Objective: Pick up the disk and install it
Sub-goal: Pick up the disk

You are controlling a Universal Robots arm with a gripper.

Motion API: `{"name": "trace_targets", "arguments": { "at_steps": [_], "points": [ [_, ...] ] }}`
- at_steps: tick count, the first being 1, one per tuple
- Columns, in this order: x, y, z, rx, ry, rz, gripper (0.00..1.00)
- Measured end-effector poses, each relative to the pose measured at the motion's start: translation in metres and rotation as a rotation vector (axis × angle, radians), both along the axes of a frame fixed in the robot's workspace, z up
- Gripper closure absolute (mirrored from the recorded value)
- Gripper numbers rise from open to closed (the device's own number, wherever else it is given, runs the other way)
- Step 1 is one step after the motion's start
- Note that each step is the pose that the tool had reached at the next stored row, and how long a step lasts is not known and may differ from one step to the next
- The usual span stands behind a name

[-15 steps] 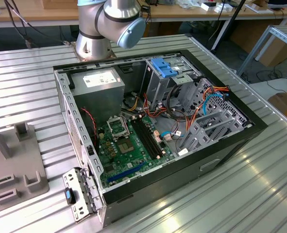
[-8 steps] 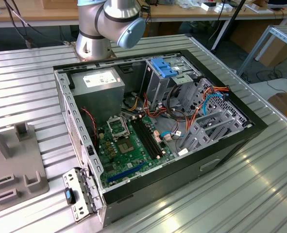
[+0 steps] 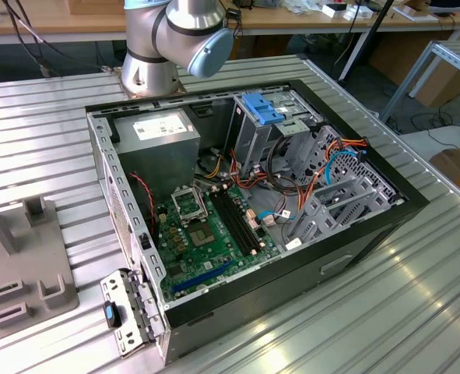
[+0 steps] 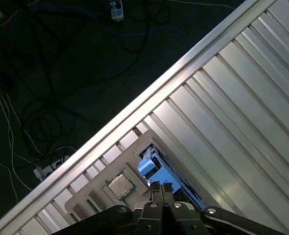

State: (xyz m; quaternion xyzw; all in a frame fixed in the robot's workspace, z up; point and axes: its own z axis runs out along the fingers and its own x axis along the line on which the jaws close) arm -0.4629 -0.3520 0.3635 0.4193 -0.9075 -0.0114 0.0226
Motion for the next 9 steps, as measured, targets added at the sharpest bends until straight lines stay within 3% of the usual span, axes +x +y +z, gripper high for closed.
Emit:
{"name": "trace_targets", "arguments": {
  "at_steps": [1,3,7,9],
  "points": [
    [0.0,0.0,-0.0001,0.0,0.0,0.022,0.89],
    [0.0,0.0,-0.0003,0.0,-0.0003,0.128,0.89],
    [0.0,0.0,-0.0006,-0.0001,-0.0016,0.26,0.89],
    [0.0,0.0,-0.0006,0.0,-0.0019,0.294,0.89]
  ]
}}
